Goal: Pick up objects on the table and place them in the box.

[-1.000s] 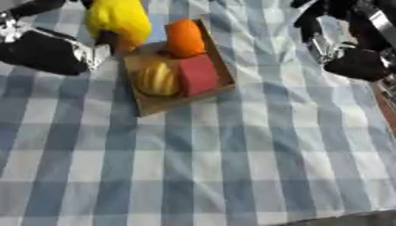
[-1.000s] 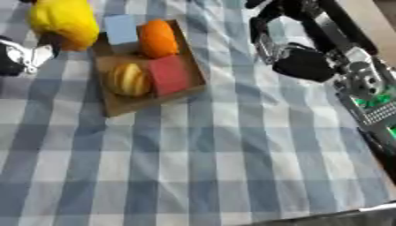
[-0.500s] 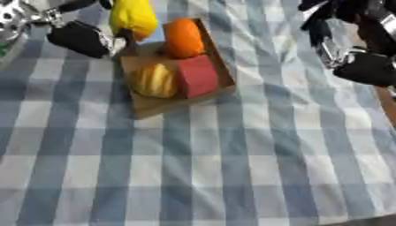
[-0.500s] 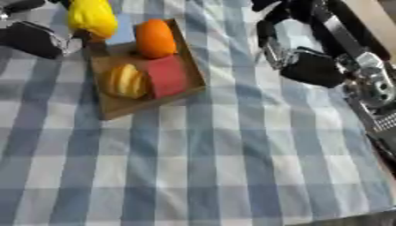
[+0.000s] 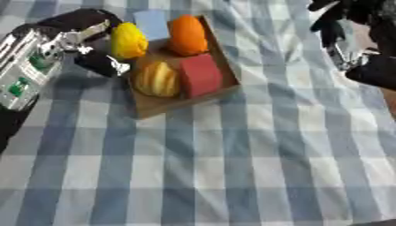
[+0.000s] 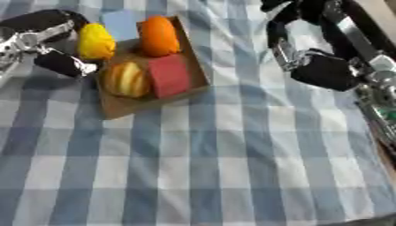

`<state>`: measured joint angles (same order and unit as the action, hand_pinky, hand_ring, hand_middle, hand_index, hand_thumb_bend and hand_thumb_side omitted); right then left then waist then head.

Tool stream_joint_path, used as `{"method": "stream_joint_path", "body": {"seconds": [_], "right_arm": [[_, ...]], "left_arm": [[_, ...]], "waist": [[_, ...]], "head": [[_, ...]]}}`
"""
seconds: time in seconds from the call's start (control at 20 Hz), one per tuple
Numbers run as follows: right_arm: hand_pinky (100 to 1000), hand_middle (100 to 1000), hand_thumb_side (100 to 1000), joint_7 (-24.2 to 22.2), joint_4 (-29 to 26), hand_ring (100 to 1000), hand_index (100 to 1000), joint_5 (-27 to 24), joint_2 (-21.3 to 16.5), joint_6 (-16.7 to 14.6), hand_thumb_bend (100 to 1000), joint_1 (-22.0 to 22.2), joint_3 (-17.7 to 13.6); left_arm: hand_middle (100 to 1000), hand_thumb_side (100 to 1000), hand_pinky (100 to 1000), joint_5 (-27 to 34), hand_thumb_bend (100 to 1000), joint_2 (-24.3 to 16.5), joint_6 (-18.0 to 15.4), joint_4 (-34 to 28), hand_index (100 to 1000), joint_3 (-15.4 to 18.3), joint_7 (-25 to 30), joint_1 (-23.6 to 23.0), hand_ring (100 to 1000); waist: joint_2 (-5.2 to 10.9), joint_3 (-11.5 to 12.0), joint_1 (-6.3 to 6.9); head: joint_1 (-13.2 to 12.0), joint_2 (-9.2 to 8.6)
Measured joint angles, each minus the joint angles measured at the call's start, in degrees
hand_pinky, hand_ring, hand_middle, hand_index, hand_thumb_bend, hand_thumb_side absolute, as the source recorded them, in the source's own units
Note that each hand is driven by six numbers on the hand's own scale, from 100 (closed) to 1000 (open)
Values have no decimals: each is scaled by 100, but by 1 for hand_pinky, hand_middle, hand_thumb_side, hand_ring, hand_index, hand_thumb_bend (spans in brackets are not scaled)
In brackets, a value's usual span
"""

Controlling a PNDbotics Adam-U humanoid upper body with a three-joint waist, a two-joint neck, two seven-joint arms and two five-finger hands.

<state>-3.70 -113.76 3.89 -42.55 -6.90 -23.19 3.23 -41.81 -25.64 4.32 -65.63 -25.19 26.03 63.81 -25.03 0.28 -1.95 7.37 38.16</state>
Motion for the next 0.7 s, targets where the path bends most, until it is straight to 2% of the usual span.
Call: {"method": "stream_joint_path", "body": {"seconds": [0.1, 0.2, 0.3, 0.4, 0.55, 0.7], "right_arm": [[678, 698, 490, -9, 0, 612, 798, 0, 21, 9, 100, 0, 1], [677, 697, 495, -14, 0, 612, 798, 0, 46, 14, 100, 0, 1], [677, 697, 500, -24, 0, 611, 797, 0, 50, 27, 100, 5, 1], [677, 697, 501, -35, 0, 611, 797, 0, 51, 40, 100, 7, 1], [676, 697, 503, -54, 0, 611, 797, 0, 59, 59, 100, 10, 2], [676, 696, 507, -59, 0, 610, 796, 0, 86, 66, 100, 51, 2]], "left_arm": [[822, 485, 894, -6, 453, 28, -95, 107, 899, 45, -51, 1, 846], [850, 536, 904, -6, 611, 47, -169, 176, 967, 77, -75, 1, 865], [868, 541, 913, -8, 734, 47, -225, 208, 1000, 99, -72, 2, 881], [861, 554, 910, -32, 709, 47, -261, 208, 1000, 105, -62, 2, 875], [864, 526, 913, -30, 784, 47, -275, 194, 1000, 108, -65, 2, 878], [859, 510, 911, -7, 819, 47, -257, 85, 1000, 110, -46, 20, 874]], "waist": [[-5, -21, 7], [-21, -32, 8], [-35, -32, 11], [-35, -32, 13], [-35, -32, 13], [-35, -21, 12]], "head": [[0, 0], [1, 0], [2, 0], [4, 1], [8, 2], [21, 8]]}}
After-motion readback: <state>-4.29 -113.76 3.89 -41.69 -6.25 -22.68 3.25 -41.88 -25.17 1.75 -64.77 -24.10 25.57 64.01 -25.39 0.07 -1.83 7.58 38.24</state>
